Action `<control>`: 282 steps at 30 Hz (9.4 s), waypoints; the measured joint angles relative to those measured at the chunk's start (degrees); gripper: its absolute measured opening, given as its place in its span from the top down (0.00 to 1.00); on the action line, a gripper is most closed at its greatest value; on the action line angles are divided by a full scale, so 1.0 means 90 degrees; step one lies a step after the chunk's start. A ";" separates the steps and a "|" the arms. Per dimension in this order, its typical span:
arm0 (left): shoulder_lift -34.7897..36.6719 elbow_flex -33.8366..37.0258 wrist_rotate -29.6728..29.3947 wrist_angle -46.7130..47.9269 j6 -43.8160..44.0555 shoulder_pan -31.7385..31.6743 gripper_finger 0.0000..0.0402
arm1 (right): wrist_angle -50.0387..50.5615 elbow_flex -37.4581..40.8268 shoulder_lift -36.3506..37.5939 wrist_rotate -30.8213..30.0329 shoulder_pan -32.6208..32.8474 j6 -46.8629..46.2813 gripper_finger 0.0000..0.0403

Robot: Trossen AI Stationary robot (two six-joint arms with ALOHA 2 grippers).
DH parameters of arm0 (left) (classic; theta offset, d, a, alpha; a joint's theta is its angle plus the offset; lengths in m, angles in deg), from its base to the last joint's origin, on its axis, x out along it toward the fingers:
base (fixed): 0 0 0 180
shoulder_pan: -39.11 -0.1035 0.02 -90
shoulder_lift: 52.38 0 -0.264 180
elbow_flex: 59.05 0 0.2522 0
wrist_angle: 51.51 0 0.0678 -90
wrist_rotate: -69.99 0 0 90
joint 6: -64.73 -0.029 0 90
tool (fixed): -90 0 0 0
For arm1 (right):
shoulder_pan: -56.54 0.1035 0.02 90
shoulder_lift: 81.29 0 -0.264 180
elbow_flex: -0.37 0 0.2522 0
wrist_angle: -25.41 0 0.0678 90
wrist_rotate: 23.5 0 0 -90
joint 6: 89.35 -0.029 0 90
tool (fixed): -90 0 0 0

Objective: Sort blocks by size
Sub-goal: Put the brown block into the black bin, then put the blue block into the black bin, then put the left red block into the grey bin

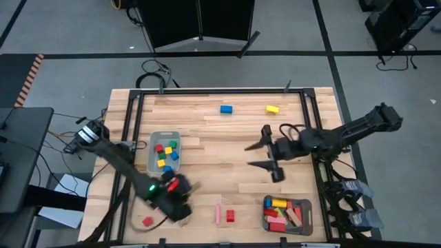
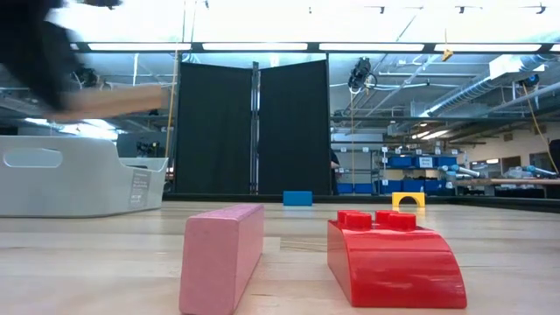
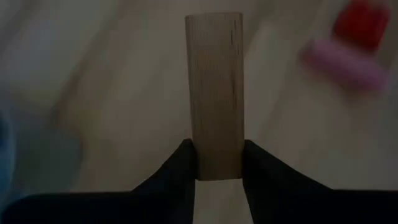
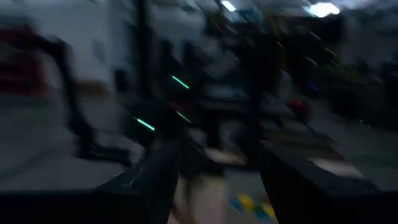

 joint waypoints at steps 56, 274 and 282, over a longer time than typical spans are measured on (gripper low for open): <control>-0.5161 -0.5566 0.3897 -0.4587 -0.6013 -0.2710 0.44 | -0.0760 -0.0005 0.0554 0.0123 0.1586 0.1294 0.44; -0.1009 0.0282 0.3007 0.0338 -0.1698 0.2225 0.18 | 0.2890 -0.2409 -0.2579 -0.0508 0.0554 -0.0041 0.35; -0.1120 0.0267 0.3162 0.0319 -0.1827 0.2254 0.35 | 0.2888 -0.2409 -0.2579 -0.0511 0.0554 -0.0063 0.36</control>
